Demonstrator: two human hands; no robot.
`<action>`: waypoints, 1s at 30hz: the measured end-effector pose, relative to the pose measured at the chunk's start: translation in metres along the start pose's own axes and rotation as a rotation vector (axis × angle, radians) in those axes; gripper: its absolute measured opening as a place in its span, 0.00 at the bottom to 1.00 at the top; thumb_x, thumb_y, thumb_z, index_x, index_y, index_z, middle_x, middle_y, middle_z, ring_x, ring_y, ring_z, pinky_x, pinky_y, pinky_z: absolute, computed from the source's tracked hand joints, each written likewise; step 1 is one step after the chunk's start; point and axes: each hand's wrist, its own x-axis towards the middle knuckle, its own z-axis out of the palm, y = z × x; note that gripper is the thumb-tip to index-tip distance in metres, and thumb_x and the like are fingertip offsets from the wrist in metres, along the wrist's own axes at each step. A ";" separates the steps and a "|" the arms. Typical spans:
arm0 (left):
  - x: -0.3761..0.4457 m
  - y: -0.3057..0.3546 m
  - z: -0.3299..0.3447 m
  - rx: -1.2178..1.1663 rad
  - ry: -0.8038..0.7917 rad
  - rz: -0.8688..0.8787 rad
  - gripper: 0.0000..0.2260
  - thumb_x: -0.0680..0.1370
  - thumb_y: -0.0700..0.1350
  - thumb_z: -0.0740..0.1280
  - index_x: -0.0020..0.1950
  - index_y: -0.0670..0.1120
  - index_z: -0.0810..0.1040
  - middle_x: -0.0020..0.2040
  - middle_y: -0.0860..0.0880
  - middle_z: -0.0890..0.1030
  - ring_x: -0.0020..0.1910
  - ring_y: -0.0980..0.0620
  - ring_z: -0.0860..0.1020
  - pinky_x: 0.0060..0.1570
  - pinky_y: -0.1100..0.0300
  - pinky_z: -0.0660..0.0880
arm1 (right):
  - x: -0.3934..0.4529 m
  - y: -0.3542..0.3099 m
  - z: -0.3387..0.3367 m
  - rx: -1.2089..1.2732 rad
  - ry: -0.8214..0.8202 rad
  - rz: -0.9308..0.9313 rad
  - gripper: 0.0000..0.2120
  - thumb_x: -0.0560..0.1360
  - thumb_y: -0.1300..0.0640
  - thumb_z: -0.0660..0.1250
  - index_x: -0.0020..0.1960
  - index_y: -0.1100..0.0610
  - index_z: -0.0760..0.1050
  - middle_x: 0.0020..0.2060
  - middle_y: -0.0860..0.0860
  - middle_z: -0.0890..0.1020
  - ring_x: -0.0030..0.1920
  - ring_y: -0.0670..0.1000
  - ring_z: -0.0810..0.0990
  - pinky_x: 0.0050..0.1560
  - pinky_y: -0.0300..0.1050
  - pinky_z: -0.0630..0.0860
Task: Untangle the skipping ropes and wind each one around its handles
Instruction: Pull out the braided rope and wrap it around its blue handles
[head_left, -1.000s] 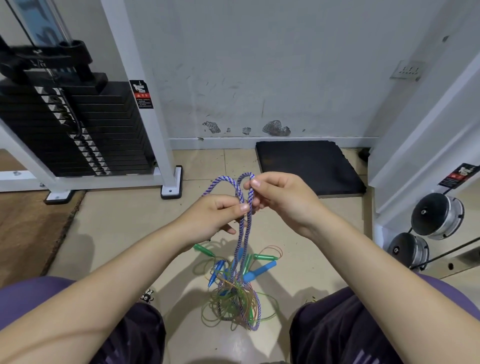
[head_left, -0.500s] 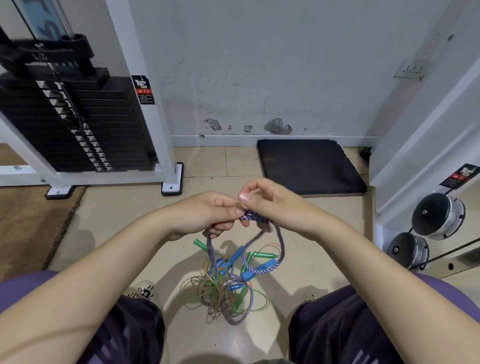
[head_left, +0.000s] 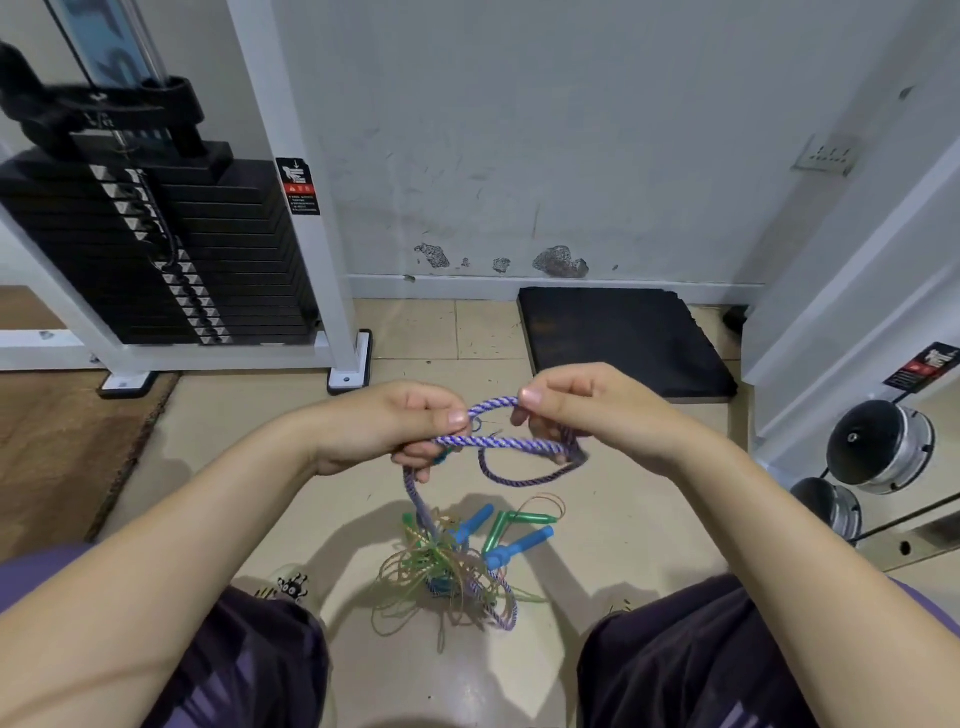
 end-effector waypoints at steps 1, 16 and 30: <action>0.002 0.002 0.005 -0.005 0.035 0.020 0.11 0.81 0.49 0.63 0.40 0.49 0.78 0.28 0.53 0.64 0.27 0.54 0.61 0.37 0.61 0.72 | 0.001 0.000 0.003 -0.009 -0.036 0.014 0.19 0.74 0.44 0.70 0.47 0.61 0.80 0.34 0.54 0.78 0.34 0.52 0.74 0.36 0.45 0.70; 0.006 -0.002 0.008 0.032 0.081 0.119 0.10 0.80 0.44 0.65 0.57 0.40 0.70 0.42 0.33 0.79 0.38 0.46 0.77 0.47 0.53 0.74 | 0.007 0.001 0.031 0.127 -0.212 0.051 0.13 0.79 0.52 0.64 0.39 0.56 0.77 0.24 0.48 0.64 0.27 0.47 0.59 0.29 0.40 0.58; 0.004 -0.004 0.007 0.111 0.053 0.037 0.11 0.81 0.50 0.62 0.41 0.49 0.76 0.29 0.53 0.66 0.29 0.53 0.61 0.34 0.59 0.65 | -0.001 0.002 -0.002 0.133 -0.062 0.017 0.20 0.74 0.44 0.69 0.45 0.63 0.77 0.28 0.54 0.76 0.27 0.53 0.73 0.31 0.40 0.71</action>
